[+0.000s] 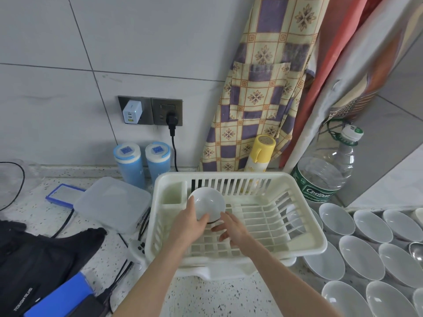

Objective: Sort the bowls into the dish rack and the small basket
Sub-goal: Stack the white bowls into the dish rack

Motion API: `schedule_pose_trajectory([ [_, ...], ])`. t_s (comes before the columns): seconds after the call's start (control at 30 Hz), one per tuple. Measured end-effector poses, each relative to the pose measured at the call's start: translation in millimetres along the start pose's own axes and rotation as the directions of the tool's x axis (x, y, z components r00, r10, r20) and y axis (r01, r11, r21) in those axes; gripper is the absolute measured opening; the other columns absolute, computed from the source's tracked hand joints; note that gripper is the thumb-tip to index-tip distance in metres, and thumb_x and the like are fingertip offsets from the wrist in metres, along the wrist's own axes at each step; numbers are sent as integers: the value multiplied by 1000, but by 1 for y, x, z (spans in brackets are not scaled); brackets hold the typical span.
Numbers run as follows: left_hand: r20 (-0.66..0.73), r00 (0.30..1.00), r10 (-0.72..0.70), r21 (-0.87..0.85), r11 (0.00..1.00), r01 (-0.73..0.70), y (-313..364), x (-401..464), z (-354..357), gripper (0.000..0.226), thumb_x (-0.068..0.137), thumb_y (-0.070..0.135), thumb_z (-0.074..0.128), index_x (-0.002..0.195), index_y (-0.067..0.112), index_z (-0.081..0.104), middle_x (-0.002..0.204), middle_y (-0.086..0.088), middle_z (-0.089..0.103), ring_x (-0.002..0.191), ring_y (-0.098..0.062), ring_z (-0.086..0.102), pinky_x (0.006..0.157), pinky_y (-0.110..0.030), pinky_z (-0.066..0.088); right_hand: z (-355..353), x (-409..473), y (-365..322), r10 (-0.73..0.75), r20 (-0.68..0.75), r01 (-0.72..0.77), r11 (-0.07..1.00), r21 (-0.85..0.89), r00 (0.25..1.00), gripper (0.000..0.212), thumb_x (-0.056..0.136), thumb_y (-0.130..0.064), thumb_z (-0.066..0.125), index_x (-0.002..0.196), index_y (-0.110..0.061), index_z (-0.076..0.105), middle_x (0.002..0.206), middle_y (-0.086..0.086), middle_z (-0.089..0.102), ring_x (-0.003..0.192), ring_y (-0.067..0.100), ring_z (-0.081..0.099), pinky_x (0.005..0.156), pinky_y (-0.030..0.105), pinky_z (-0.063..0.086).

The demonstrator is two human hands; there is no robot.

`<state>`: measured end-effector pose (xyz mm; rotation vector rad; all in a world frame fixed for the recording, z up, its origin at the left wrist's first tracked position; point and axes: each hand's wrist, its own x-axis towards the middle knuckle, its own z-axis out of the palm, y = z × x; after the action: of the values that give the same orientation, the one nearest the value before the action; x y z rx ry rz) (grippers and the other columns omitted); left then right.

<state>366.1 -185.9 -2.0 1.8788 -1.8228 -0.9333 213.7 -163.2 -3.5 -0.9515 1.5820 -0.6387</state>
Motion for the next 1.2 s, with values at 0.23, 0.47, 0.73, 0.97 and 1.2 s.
schedule_pose_trajectory([
  [0.23,-104,985,138,-355,920,-166,10,-53,-14,37,99,34,51,135,32,48,69,-5,69,66,-14,67,63,-28,53,-21,-61,3,-275,-135,284,958,49,952,24,105,-36,33,120,-28,52,89,4,75,56,10,54,58,19,47],
  [0.47,-34,975,220,-590,783,-198,7,-148,15,23,99,25,53,116,40,58,65,-1,69,45,0,50,49,-17,43,-47,-135,66,-229,-273,300,918,258,934,28,104,-25,40,111,-22,67,82,8,75,53,9,50,47,13,38],
  [0.73,184,981,58,-662,745,80,9,-210,84,21,99,19,52,104,33,68,59,-2,66,41,-9,38,45,-19,36,-79,-164,112,-48,-343,189,901,390,938,26,98,-26,46,101,-23,72,85,8,76,52,10,49,47,20,32],
  [0.97,369,929,-9,-591,769,242,51,-224,145,17,99,25,52,104,33,66,64,3,68,43,-8,41,46,-19,38,-127,-190,160,75,-425,133,889,438,902,21,96,-25,52,96,-23,73,86,0,76,52,7,51,46,19,33],
  [1.2,482,866,-132,-443,817,371,96,-227,202,14,98,31,49,110,36,54,89,2,71,53,-8,48,44,-16,37,-208,-223,218,207,-549,37,916,400,810,22,97,-18,48,99,-23,69,79,-8,75,59,12,49,52,23,34],
])
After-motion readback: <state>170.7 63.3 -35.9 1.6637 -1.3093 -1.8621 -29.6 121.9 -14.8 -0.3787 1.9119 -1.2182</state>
